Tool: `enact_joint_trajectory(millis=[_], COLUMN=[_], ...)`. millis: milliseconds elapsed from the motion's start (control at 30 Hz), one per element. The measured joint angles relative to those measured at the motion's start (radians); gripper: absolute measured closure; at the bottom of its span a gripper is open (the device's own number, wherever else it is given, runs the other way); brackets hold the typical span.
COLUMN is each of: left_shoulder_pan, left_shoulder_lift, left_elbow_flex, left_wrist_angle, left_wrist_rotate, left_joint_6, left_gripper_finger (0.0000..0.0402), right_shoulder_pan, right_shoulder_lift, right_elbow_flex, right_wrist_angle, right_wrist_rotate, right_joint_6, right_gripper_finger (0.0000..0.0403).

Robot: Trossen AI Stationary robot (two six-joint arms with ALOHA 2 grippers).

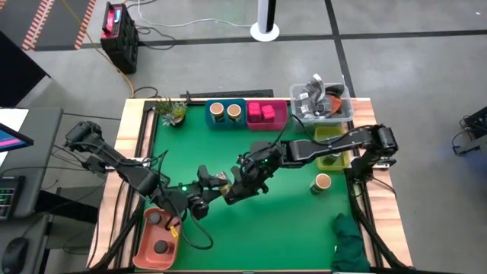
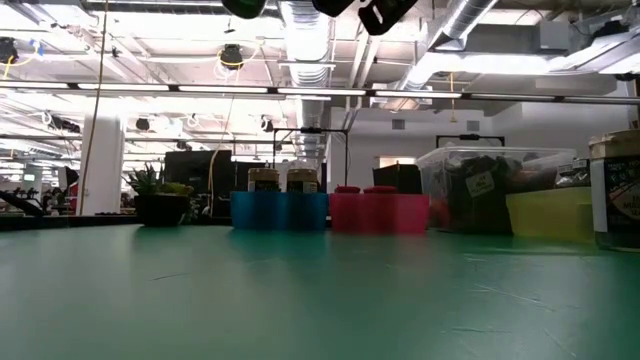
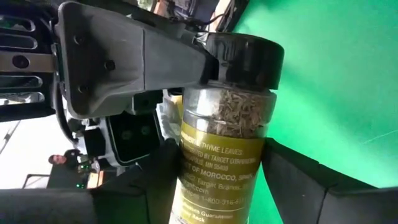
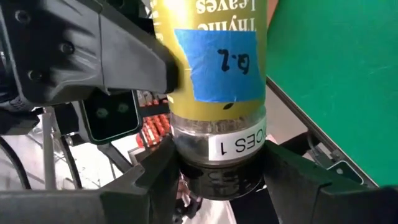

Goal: Sort spices by type
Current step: Put the black spice bottle into the orange bin

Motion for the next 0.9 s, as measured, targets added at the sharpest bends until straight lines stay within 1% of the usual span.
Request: enact_joint_trajectory(millis=[167, 333, 433, 733, 900], left_shoulder_pan=[0.0, 0.0, 0.008, 0.017, 0.017], left_shoulder_lift=[0.001, 0.001, 0.0, 0.002, 0.002], left_elbow_flex=[0.0, 0.0, 0.001, 0.0, 0.0], left_wrist_angle=[-0.003, -0.003, -0.001, 0.0, 0.0], left_wrist_rotate=[0.001, 0.004, 0.01, 0.008, 0.004], left_joint_6=[0.003, 0.003, -0.013, -0.044, -0.042], left_gripper_finger=[0.0202, 0.0201, 0.019, 0.013, 0.0128], right_shoulder_pan=[0.002, 0.015, 0.016, 0.015, 0.015], right_shoulder_lift=[0.001, 0.001, 0.001, 0.001, 0.001], right_elbow_flex=[0.0, -0.002, -0.002, -0.002, -0.001], right_wrist_angle=[0.005, 0.022, 0.028, 0.05, 0.056], right_wrist_rotate=[-0.001, 0.0, -0.002, -0.003, -0.005], right_joint_6=[-0.001, 0.001, 0.006, -0.003, -0.005], right_gripper_finger=[0.0175, 0.0175, 0.0175, 0.0175, 0.0175])
